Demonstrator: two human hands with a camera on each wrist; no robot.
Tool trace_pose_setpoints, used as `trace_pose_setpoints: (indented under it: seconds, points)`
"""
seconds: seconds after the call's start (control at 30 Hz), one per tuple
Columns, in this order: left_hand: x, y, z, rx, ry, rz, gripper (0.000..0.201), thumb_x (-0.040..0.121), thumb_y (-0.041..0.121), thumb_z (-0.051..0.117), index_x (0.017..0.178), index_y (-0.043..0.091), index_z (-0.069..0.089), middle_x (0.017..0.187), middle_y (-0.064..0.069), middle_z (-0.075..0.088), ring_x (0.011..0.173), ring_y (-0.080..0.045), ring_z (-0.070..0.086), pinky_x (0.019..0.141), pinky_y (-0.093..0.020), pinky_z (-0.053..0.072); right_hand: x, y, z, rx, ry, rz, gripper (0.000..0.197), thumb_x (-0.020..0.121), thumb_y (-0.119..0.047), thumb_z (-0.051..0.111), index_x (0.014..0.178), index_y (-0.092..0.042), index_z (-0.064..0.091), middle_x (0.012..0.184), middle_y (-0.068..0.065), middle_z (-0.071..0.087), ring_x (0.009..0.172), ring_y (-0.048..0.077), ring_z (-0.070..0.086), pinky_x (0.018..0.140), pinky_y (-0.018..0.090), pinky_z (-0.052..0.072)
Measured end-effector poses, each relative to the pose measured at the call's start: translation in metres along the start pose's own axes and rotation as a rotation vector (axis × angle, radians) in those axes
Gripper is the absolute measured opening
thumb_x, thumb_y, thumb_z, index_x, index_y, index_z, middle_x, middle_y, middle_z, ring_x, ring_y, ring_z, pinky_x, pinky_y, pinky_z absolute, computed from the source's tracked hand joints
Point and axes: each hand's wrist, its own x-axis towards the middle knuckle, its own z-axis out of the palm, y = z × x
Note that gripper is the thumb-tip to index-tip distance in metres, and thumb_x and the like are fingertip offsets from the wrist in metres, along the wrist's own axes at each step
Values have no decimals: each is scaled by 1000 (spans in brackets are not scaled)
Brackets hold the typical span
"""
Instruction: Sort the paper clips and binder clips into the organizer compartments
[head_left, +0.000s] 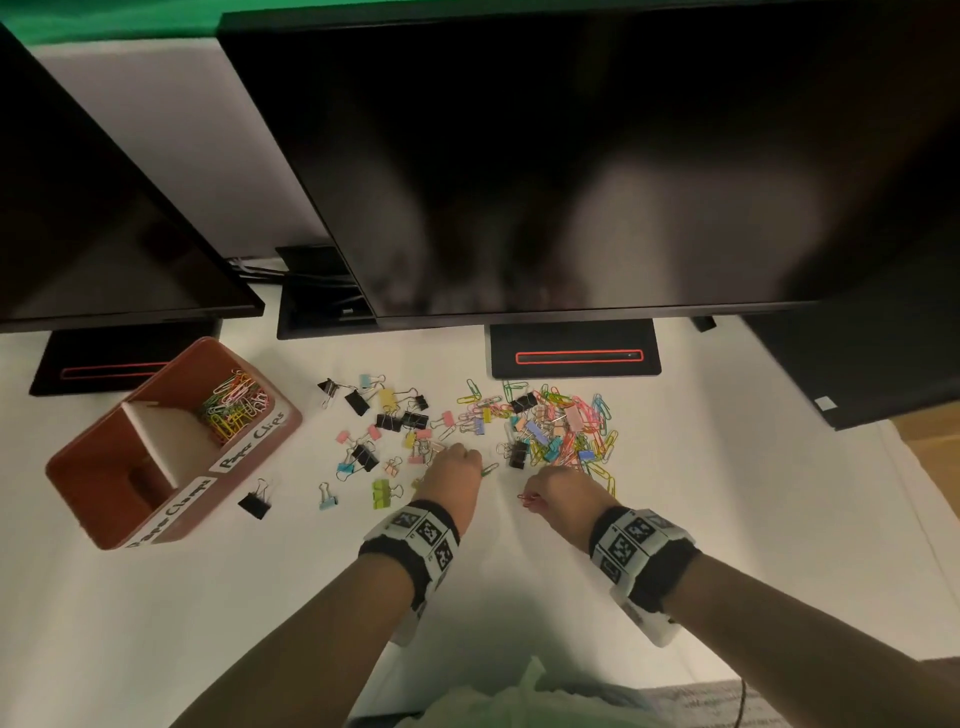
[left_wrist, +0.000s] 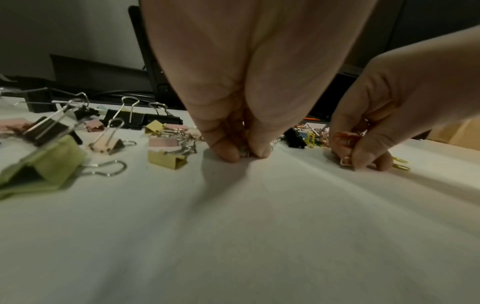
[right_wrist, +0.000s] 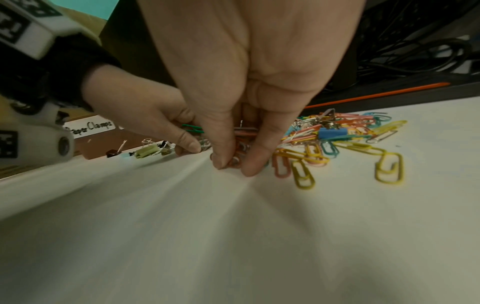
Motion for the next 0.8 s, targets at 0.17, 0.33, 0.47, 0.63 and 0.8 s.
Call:
trace_pose_setpoints:
  seconds: [0.17,0.33,0.47,0.63,0.8]
  points:
    - [-2,-11,-2,-88,-29,43,34,83,-11,39,113,1,50,120,-13,44,105,-27,51,90,-32,45,-7,-8,-7,44,69,31,23,95,-20,50,107,-7,65,106,8,65,96,23,59,87,31,49]
    - [-23,-43,-19,-293,72,-1,18,92,10,49,106,4,60,118,-10,51,106,-23,53,96,-28,40,-3,-36,-19,56,126,3,22,94,-20,51,106,-8,65,105,9,64,97,24,59,85,31,47]
    - [-56,-85,-60,-433,255,-45,9,89,13,56,94,9,63,87,3,49,77,-11,50,83,-23,45,13,-80,-31,45,124,-66,24,96,-21,48,109,-9,64,107,9,64,96,23,58,83,30,45]
    - [-92,-165,-124,-484,440,-207,2,85,19,64,84,17,62,77,8,57,72,-7,53,71,-23,44,60,-165,-57,70,195,-212,23,95,-21,50,107,-9,65,105,9,64,96,24,59,85,29,45]
    - [-102,-229,-157,-568,428,-431,14,83,22,66,96,20,65,91,9,63,91,-10,58,89,-29,46,128,-271,-82,114,244,-262,24,92,-23,54,111,-12,62,107,8,63,100,22,58,87,33,46]
